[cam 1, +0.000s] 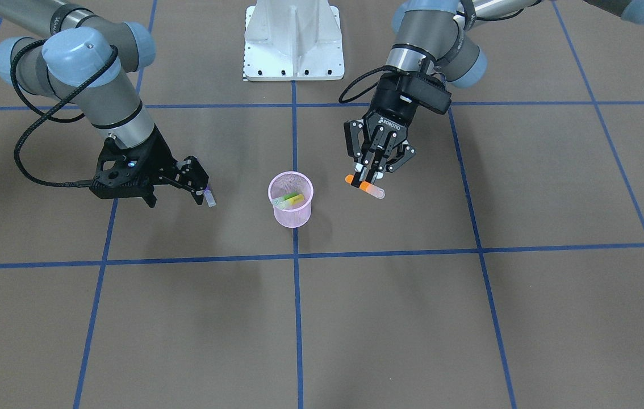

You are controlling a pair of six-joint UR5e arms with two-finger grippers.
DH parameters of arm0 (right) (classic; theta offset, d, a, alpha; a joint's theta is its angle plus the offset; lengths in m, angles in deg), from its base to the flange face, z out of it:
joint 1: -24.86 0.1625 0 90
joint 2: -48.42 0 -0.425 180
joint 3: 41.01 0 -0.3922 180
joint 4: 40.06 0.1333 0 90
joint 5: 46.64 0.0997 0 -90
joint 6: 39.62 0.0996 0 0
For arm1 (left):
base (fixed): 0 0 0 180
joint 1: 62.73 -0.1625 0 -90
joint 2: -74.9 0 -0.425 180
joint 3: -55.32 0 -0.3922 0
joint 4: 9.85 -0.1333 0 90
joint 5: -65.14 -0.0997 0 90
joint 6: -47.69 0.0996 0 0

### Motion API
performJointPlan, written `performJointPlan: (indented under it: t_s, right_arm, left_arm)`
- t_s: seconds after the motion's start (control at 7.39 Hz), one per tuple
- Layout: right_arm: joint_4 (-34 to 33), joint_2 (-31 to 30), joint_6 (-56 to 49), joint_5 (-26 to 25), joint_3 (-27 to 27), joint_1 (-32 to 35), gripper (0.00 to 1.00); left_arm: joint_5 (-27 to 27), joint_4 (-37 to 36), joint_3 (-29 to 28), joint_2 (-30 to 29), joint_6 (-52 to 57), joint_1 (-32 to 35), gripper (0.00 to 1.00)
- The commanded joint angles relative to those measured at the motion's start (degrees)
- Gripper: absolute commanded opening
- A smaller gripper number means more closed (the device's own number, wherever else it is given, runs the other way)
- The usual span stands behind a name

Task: Collect pens into pen holder
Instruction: 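Bring orange marker over cup with left gripper while right moves to purple marker, then lower right gripper onto purple marker and close on it while left holds orange marker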

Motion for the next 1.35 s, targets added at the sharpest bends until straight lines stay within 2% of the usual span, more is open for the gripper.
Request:
performJointPlan:
  t_s: [0.0, 0.14, 0.54, 0.81, 1.22]
  right_arm:
    - [0.0, 0.1, 0.1, 1.2, 1.7, -0.5, 0.99]
    - [0.0, 0.1, 0.3, 3.6, 2.7, -0.6, 0.99]
    - [-0.2, 2.7, -3.8, 5.7, 8.4, -1.7, 0.99]
    - [-0.3, 2.8, -11.4, 5.8, 9.0, -3.6, 0.99]
    - [-2.6, 1.7, -15.0, 5.9, 8.3, -5.6, 0.95]
  left_arm:
    - [-1.9, 2.9, -0.3, -1.7, 6.6, -3.5, 0.0]
    - [-5.3, 3.0, -1.5, -1.9, 7.1, -5.0, 0.0]
    - [-5.7, 3.1, -8.0, -7.5, 7.4, -5.3, 0.0]
    - [-5.7, 5.5, -9.2, -7.5, 7.4, -5.3, 0.0]
    - [-5.7, 8.0, -10.2, -7.5, 7.4, -5.2, 0.0]
